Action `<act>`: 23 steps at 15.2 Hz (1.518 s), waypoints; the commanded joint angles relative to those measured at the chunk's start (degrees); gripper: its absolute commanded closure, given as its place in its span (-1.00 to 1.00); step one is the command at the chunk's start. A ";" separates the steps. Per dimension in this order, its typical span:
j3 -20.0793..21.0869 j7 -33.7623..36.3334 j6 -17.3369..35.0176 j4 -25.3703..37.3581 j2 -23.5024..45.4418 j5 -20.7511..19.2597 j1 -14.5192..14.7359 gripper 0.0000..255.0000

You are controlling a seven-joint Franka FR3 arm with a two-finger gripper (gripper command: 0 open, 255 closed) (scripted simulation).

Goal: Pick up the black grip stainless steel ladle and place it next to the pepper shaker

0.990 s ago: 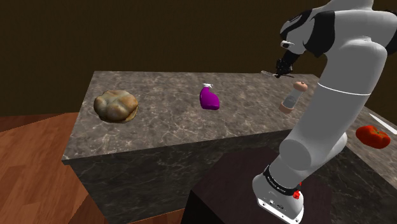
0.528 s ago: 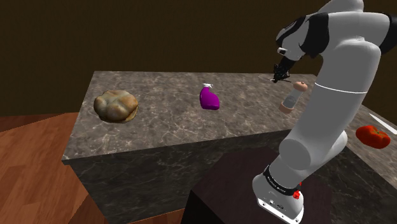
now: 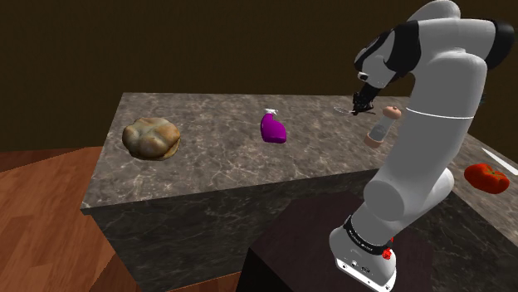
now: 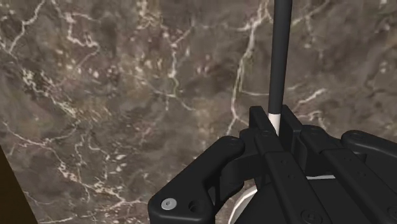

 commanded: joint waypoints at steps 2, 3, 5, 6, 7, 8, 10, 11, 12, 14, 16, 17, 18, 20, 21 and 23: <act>0.80 -1.04 1.51 -0.45 1.53 1.56 -0.68 1.00; 0.93 -1.20 1.75 -0.55 1.73 1.77 -0.77 1.00; 0.93 -1.20 1.76 -0.55 1.73 1.77 -0.77 1.00; 0.93 -1.20 1.76 -0.55 1.73 1.77 -0.77 1.00; 0.93 -1.20 1.76 -0.55 1.73 1.77 -0.77 1.00; 0.93 -1.20 1.76 -0.55 1.73 1.77 -0.77 1.00; 0.93 -1.20 1.76 -0.55 1.73 1.77 -0.77 1.00; 0.93 -1.20 1.76 -0.55 1.73 1.77 -0.77 -1.00; 0.93 -1.20 1.76 -0.55 1.73 1.77 -0.77 -1.00; 0.93 -1.20 1.76 -0.55 1.73 1.77 -0.77 -1.00; 0.93 -1.20 1.76 -0.55 1.73 1.77 -0.77 -1.00; 0.19 -0.38 0.46 -0.18 0.42 0.46 -0.23 -1.00; -0.51 0.42 -0.87 0.29 -0.85 -0.82 0.29 -1.00; -1.59 1.81 -3.35 1.32 -3.02 -3.02 1.10 -1.00; -1.56 1.81 -3.35 1.32 -3.02 -3.03 1.08 -1.00; -1.55 1.82 -3.34 1.32 -3.02 -3.04 1.07 -1.00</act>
